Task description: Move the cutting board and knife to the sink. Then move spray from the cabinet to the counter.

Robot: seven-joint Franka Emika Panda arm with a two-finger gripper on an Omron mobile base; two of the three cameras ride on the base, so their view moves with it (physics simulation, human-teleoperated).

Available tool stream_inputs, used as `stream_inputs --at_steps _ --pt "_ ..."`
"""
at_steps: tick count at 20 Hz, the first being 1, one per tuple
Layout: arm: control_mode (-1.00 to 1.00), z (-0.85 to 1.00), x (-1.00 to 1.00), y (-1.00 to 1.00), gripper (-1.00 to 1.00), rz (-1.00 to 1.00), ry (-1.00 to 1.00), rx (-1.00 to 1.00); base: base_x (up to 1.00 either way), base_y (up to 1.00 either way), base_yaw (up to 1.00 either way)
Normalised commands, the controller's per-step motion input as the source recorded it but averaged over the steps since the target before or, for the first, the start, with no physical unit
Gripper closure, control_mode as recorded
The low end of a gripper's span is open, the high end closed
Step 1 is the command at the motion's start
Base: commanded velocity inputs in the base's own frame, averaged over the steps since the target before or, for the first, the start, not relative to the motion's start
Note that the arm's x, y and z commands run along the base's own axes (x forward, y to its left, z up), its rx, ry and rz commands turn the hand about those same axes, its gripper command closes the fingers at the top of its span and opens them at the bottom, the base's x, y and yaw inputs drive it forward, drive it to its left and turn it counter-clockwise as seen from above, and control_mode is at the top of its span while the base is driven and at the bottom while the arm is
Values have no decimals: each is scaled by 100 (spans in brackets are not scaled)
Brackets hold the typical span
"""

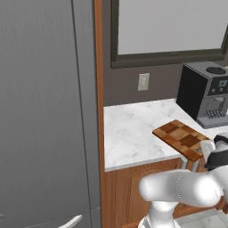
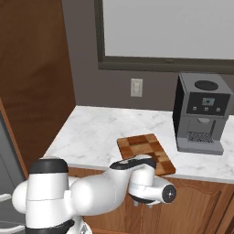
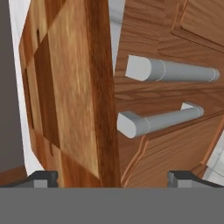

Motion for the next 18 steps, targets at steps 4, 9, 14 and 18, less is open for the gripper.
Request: stream_inputs --at_steps 4,9,14,18 --pt "-100 0 3 5 -100 0 0 0 0 0 0" --pt "-100 -7 5 4 -100 0 0 0 0 0 0" --pt "-100 -6 11 6 -100 0 0 0 0 0 0" --pt "-100 -3 10 5 -100 0 0 0 0 0 0"
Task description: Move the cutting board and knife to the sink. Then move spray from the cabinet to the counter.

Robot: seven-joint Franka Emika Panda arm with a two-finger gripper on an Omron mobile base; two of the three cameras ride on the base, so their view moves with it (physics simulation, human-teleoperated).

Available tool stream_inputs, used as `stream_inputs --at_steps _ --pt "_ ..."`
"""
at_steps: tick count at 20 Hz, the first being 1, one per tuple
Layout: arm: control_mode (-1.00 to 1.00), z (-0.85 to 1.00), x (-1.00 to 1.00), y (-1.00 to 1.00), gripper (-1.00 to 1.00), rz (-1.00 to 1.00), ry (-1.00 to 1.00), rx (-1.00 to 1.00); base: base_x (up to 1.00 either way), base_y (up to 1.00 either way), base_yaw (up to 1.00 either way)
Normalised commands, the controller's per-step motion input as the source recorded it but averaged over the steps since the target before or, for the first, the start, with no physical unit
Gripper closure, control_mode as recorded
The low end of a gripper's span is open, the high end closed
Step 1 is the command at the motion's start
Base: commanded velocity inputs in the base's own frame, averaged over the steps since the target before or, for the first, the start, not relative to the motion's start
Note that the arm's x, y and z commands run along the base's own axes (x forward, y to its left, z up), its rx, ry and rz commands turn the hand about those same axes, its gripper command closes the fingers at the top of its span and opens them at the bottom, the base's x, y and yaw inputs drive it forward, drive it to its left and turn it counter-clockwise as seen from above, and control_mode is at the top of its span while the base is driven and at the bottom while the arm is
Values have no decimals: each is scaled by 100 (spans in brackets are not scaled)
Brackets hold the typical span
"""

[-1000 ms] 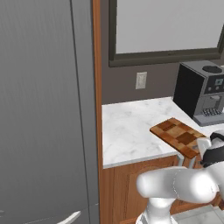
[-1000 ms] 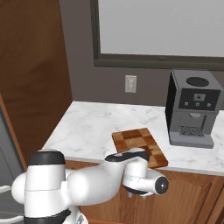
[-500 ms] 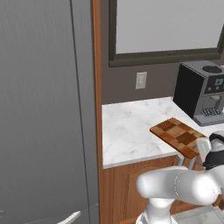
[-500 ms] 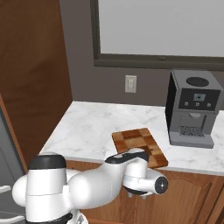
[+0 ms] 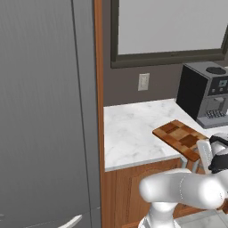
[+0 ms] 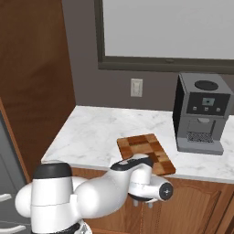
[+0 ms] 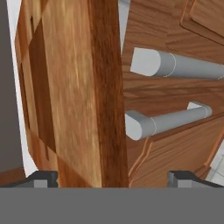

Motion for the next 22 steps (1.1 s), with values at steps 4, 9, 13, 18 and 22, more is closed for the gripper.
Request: stream_inputs --at_steps 4,9,13,18,22 --pt "-100 0 3 1 -100 0 0 0 0 0 0" --pt "-100 0 0 0 100 0 0 0 0 0 0" --pt "-100 0 0 0 100 0 0 0 0 0 0" --pt "-100 6 0 0 100 0 -2 0 0 0 0" --pt "-100 86 -31 0 100 0 -21 0 0 0 0"
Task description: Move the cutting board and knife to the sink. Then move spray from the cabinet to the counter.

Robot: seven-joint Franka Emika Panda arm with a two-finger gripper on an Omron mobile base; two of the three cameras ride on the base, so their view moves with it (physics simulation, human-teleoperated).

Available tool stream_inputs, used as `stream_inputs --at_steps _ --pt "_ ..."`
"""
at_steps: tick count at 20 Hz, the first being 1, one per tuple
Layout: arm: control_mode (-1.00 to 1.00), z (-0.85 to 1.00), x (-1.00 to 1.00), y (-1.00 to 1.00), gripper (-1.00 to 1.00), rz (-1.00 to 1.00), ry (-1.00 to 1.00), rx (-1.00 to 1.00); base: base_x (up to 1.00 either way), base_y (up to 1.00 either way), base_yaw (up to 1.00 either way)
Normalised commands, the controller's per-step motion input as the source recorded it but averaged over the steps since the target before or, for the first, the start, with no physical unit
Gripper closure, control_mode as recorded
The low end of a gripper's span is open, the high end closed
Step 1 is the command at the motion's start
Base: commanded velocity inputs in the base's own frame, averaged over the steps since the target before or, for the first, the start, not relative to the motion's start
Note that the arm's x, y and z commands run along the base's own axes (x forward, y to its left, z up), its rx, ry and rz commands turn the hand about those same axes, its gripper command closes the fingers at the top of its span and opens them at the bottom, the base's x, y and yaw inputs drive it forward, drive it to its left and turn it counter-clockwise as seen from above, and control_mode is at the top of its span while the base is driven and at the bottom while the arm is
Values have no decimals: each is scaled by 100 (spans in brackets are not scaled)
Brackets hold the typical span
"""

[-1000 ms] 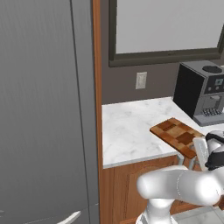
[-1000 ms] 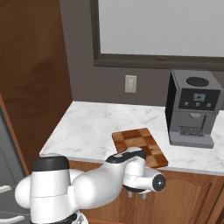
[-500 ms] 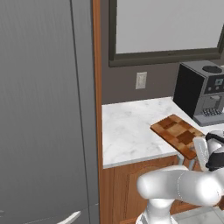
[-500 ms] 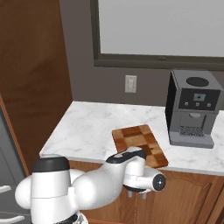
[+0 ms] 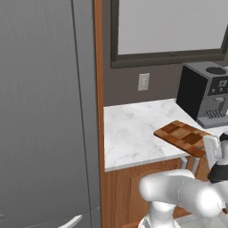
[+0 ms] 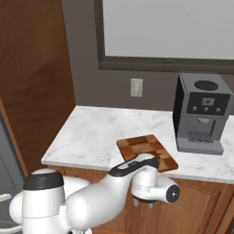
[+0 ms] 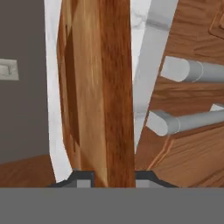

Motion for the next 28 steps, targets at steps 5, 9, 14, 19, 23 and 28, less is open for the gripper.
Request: stream_inputs --at_steps 5,9,14,19,23,28 --pt "-100 100 -54 0 100 0 -34 0 0 0 0" --pt "-100 100 -42 2 100 0 -25 0 0 0 0" --pt "-100 100 -34 24 100 0 -23 -2 0 0 0" --pt "-100 100 -25 52 100 -1 -16 -13 0 0 0" --pt "-100 94 -1 48 100 -13 -1 -27 0 0 0" --pt "-100 60 -9 14 100 -18 0 -34 0 0 0"
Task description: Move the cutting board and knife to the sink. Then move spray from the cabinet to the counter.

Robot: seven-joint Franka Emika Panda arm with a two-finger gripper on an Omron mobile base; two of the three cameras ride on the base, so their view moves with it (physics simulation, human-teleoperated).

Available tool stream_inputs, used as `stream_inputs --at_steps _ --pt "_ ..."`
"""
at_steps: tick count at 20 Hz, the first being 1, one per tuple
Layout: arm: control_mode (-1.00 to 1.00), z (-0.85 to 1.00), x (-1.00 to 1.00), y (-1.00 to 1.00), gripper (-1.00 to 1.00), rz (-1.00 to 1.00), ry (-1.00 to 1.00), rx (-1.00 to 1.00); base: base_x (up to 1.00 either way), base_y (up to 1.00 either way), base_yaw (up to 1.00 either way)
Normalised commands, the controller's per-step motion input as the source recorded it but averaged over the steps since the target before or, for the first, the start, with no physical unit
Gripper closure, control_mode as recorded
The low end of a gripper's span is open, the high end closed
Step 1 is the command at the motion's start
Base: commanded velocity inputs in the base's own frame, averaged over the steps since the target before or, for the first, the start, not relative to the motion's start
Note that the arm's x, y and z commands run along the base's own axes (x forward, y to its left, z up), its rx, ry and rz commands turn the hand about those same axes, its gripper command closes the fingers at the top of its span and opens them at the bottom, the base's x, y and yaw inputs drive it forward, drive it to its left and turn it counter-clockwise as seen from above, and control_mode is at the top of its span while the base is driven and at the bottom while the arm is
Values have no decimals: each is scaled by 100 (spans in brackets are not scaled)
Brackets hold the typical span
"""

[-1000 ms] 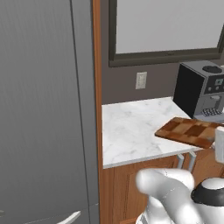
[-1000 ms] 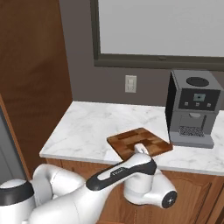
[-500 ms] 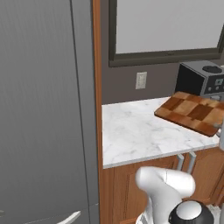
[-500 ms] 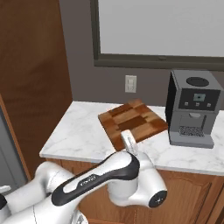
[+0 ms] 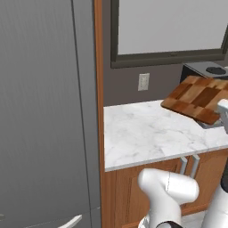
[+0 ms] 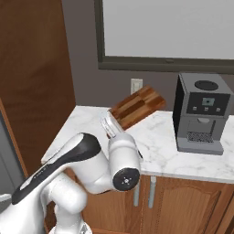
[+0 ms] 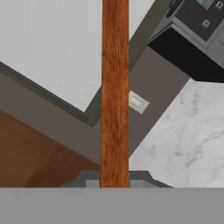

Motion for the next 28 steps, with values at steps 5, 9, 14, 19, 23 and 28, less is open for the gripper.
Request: stream_inputs --at_steps 5,9,14,19,23,28 --pt "-100 6 1 4 100 -4 0 -5 0 0 0" --pt "-100 0 0 0 100 0 0 0 0 0 0" --pt "-100 -16 -31 1 100 -4 9 0 0 0 0" --pt "-100 0 -69 0 100 -43 0 5 0 0 0" --pt "-100 0 -44 0 100 -69 0 1 0 0 0" --pt "-100 0 -2 16 100 -53 -1 0 0 0 0"
